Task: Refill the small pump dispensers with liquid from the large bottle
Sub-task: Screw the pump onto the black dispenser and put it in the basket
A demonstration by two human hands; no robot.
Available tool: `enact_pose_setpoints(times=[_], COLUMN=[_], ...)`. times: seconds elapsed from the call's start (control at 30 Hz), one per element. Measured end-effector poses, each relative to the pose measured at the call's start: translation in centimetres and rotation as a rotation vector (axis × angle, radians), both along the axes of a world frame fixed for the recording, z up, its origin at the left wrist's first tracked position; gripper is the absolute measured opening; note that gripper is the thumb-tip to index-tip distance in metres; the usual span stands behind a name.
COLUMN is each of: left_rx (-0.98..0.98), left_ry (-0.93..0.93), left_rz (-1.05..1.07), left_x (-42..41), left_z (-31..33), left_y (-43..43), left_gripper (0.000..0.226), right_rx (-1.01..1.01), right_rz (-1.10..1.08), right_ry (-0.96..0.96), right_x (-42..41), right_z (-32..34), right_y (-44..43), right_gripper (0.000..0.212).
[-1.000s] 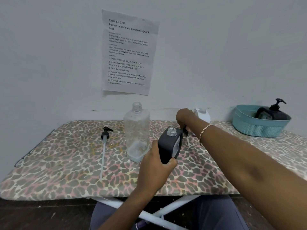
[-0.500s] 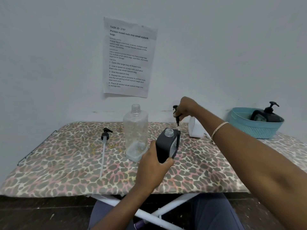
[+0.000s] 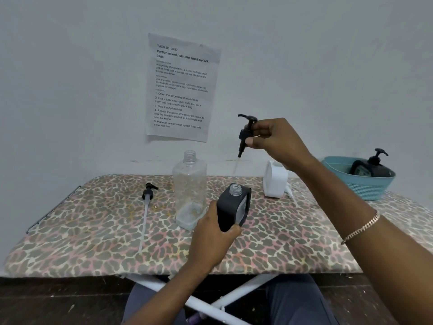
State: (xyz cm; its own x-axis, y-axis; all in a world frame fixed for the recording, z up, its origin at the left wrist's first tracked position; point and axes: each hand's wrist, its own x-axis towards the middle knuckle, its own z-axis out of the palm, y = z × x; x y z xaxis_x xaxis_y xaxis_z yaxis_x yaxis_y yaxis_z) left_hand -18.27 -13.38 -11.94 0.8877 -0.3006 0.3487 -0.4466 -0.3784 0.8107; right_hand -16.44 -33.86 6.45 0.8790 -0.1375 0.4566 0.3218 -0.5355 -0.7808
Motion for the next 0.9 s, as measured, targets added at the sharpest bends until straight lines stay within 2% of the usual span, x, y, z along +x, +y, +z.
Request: enact_pose_setpoints(times=[0.33,0.9], left_rx=[-0.008,-0.035], left_ry=[-0.013,-0.018], left_rz=[0.008,-0.008], left_x=[0.1,0.3], left_z=[-0.1,-0.2], left_y=[-0.1,-0.1], left_gripper=[0.041,0.035], right_rx=[-0.124,-0.118], right_rz=[-0.001,-0.001], right_ry=[0.044,0.154], right_x=[-2.3,-2.3], right_z=[-0.9,-7.9], right_y=[0.9,1.6], right_gripper=[0.032,0.027])
